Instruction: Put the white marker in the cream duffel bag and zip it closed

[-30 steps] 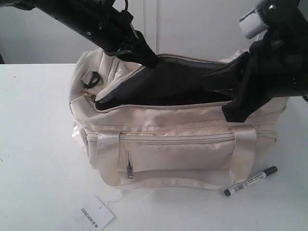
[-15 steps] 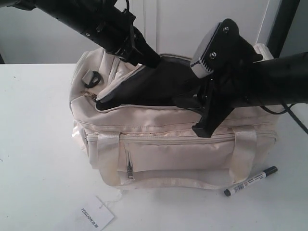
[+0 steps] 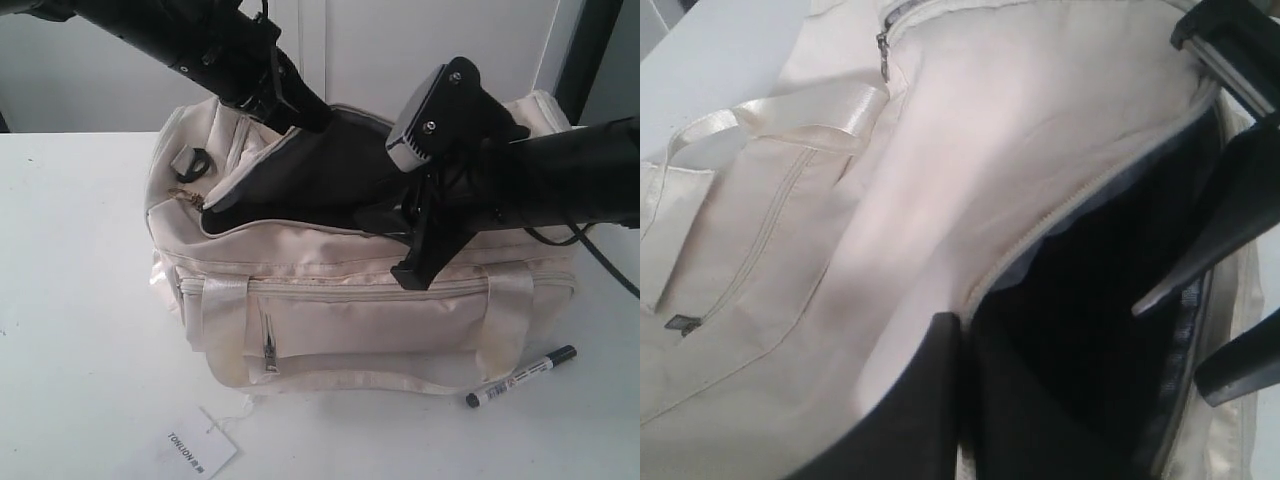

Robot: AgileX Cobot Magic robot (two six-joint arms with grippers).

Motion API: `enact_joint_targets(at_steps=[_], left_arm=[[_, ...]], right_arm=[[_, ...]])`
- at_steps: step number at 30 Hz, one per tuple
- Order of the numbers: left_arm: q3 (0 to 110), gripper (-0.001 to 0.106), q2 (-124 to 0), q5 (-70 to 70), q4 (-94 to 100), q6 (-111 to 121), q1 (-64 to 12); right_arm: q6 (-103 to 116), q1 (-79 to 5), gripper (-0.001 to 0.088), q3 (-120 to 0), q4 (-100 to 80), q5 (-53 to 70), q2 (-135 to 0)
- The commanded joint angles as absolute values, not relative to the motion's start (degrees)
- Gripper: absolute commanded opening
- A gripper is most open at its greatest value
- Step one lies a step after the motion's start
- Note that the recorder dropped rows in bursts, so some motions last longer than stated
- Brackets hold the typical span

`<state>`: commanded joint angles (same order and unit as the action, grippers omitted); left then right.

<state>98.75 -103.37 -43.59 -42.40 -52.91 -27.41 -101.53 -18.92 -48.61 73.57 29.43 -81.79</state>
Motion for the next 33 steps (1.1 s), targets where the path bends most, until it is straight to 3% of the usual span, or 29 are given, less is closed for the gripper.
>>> enact_joint_targets(at_steps=[17, 30, 33], left_arm=[[98.75, 0.0, -103.37, -42.87, -42.4, -52.91, -27.41], [98.75, 0.0, -103.37, -43.12, -42.4, -52.68, -27.41], [98.75, 0.0, -103.37, -43.12, -42.4, -52.68, -27.41]], right_arm=[[-84.54, -18.92, 0.0371, -49.92, 66.23, 32.53, -78.49], [-88.85, -18.92, 0.0369, -49.92, 60.86, 35.09, -81.74], [-88.85, -18.92, 0.029, -49.92, 60.86, 35.53, -82.57]])
